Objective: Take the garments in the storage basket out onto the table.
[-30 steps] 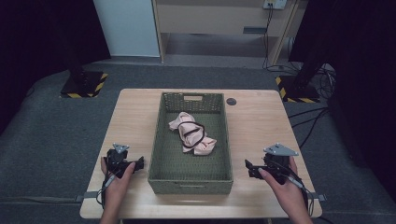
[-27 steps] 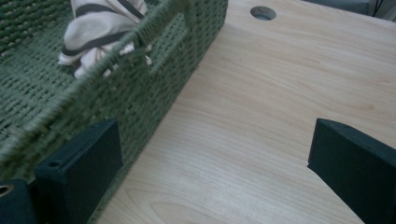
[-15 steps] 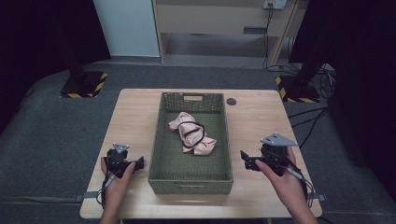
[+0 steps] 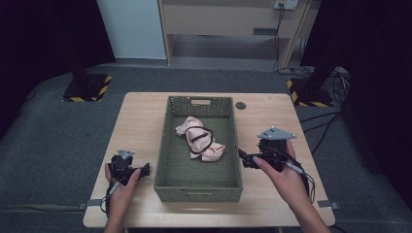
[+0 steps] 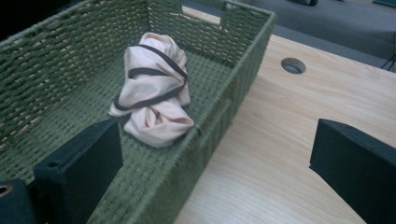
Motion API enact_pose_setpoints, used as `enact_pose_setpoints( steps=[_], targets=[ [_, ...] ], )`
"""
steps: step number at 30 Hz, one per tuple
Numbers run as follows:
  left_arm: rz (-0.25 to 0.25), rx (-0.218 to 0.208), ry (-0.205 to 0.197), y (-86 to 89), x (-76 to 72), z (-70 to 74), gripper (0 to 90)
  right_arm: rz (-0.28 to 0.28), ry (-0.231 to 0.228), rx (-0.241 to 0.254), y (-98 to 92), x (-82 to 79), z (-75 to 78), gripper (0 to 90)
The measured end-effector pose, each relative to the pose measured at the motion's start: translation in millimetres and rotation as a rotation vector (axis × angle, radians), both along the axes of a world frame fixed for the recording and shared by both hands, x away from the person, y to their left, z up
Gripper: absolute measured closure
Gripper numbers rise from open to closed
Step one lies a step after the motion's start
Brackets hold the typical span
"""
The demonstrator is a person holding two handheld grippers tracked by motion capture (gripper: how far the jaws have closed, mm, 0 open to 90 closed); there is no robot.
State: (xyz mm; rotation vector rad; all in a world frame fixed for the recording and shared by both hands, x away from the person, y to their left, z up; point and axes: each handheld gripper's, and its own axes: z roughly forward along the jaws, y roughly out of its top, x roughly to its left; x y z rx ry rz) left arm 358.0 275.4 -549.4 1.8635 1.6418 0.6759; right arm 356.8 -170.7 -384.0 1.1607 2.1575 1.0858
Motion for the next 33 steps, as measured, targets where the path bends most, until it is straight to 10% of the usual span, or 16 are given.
enact_pose_setpoints(
  steps=[20, 33],
  targets=[
    [0.0, 0.0, 0.0, 0.0, 0.0, 0.0, 0.0, 0.073, -0.002, 0.009, 54.7, 17.5, 19.5, 2.3],
    [0.0, 0.0, 0.0, 0.0, 0.0, 0.0, 0.0, 0.079, 0.032, 0.013, 88.3, 44.7, 5.4, 2.5]
  ],
)
